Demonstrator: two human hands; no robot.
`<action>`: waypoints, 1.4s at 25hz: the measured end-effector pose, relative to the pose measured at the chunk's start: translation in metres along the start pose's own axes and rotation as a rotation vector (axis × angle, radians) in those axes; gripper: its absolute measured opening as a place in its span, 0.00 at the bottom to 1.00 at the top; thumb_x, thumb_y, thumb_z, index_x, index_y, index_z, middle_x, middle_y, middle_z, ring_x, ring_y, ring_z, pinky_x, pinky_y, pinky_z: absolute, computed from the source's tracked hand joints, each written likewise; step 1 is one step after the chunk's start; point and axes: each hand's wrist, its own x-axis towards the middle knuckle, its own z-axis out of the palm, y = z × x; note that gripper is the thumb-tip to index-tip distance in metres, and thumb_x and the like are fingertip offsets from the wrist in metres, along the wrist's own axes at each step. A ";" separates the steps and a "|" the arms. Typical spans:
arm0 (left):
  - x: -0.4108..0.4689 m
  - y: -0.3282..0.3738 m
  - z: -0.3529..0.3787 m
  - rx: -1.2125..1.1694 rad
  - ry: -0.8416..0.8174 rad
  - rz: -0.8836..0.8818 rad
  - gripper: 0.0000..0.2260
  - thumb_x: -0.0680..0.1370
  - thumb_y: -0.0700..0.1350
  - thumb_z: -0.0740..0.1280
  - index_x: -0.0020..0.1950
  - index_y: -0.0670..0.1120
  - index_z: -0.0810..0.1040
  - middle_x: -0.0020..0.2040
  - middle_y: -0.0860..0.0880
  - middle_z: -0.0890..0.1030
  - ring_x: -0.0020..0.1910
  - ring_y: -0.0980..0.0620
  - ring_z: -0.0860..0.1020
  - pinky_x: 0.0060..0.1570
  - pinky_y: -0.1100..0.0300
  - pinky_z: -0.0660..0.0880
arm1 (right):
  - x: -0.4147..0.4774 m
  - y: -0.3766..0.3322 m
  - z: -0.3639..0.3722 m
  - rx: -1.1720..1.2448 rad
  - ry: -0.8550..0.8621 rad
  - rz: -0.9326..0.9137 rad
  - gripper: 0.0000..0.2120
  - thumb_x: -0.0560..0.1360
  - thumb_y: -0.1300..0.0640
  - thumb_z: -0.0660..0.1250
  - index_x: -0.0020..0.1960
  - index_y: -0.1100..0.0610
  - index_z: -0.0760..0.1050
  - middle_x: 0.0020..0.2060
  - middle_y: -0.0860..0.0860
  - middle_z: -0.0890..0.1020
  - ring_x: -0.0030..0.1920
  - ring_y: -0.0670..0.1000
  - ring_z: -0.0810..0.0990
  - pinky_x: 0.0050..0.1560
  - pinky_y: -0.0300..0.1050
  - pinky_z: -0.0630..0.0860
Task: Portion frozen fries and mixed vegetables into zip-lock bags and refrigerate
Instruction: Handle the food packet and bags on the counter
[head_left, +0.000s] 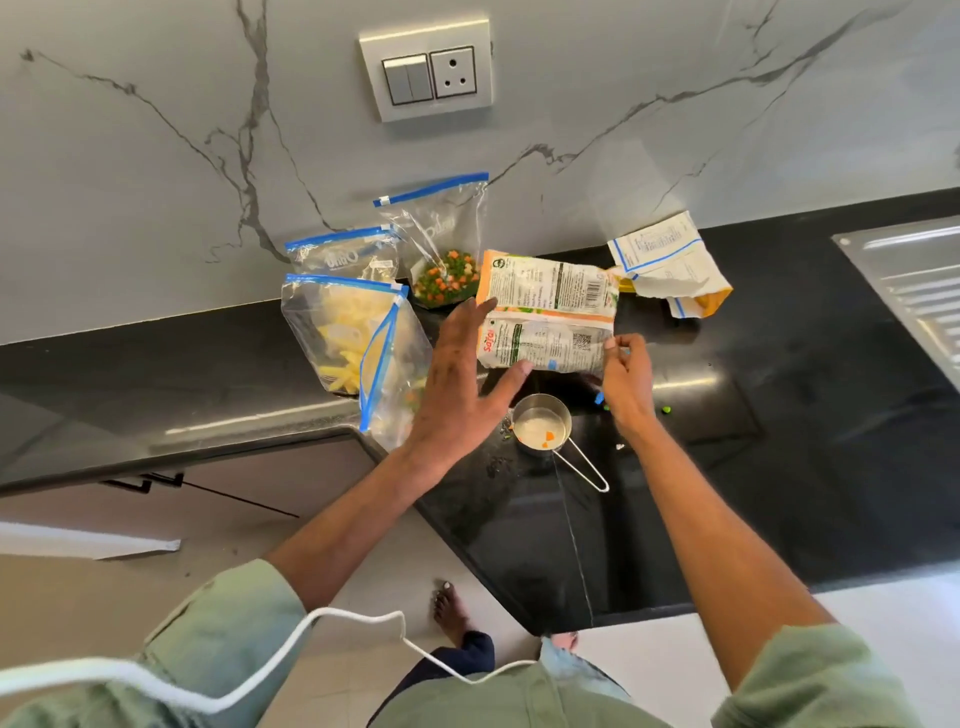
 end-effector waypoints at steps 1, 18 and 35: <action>0.000 0.001 0.009 -0.093 -0.015 -0.120 0.34 0.79 0.53 0.72 0.80 0.49 0.61 0.78 0.49 0.64 0.76 0.57 0.62 0.73 0.68 0.62 | -0.007 -0.002 -0.014 0.013 -0.003 -0.029 0.04 0.87 0.56 0.60 0.58 0.56 0.70 0.55 0.55 0.83 0.55 0.52 0.84 0.49 0.47 0.84; -0.001 -0.049 0.071 -0.691 -0.062 -0.890 0.06 0.82 0.36 0.67 0.57 0.44 0.80 0.56 0.42 0.86 0.54 0.47 0.85 0.56 0.53 0.83 | -0.059 -0.065 -0.079 0.069 -0.192 -0.072 0.07 0.85 0.58 0.63 0.49 0.58 0.77 0.43 0.53 0.85 0.50 0.51 0.84 0.54 0.49 0.80; -0.012 -0.056 0.080 -0.729 -0.026 -0.898 0.12 0.82 0.30 0.64 0.62 0.40 0.77 0.62 0.42 0.83 0.62 0.46 0.82 0.62 0.51 0.80 | -0.088 -0.074 -0.065 -0.133 -0.030 -0.417 0.06 0.86 0.57 0.63 0.55 0.60 0.73 0.44 0.44 0.81 0.45 0.37 0.80 0.40 0.34 0.77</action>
